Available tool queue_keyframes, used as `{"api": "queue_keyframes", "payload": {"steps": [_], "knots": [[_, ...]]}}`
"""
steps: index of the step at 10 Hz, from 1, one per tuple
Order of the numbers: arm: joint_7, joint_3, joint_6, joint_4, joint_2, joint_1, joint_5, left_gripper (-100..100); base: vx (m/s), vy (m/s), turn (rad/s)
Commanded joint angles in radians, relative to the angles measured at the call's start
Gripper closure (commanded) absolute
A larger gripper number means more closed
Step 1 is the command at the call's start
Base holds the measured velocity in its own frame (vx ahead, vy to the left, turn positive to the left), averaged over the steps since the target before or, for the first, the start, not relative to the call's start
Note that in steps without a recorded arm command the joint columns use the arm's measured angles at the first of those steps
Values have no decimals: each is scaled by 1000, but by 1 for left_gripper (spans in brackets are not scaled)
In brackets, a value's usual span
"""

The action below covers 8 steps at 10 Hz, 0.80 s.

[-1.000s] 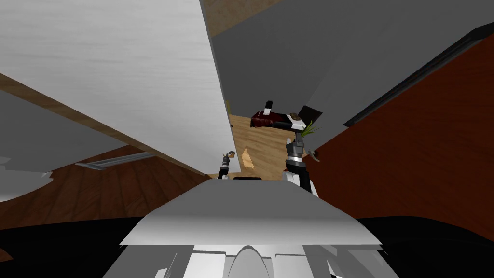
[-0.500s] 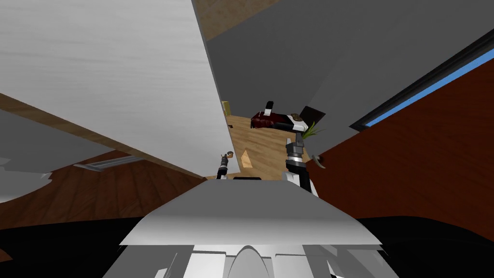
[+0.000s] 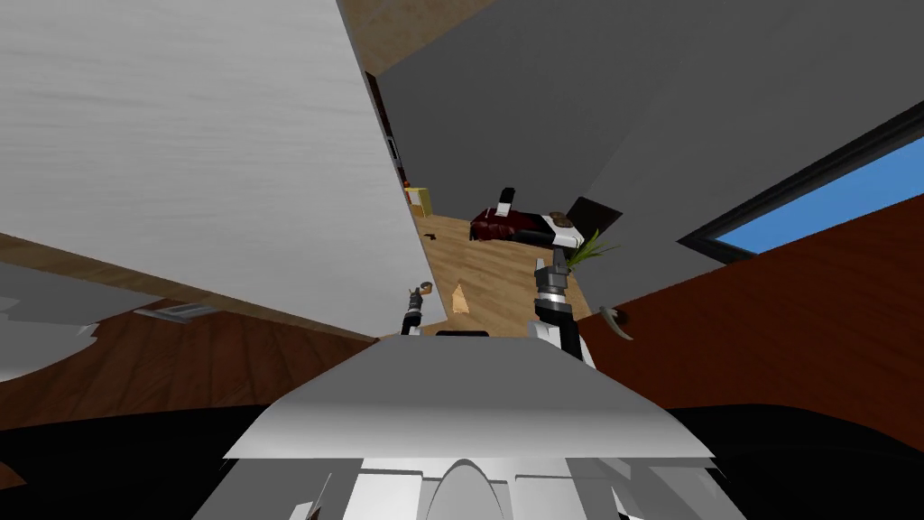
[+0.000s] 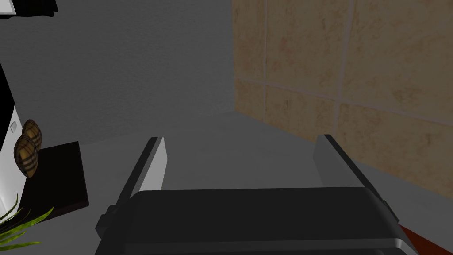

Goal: Push the door open

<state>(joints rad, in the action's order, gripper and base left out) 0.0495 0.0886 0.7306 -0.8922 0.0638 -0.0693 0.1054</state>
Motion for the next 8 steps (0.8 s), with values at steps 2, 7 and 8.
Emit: {"api": "queue_keyframes", "payload": {"steps": [2, 7, 8], "knots": [[11, 41, 4, -6, 17, 0, 17, 100, 199, -55, 69], [28, 99, 5, 1, 19, 4, 45, 100, 199, -52, 72], [32, 111, 6, 2, 17, 5, 50, 100, 174, -55, 55]]}}
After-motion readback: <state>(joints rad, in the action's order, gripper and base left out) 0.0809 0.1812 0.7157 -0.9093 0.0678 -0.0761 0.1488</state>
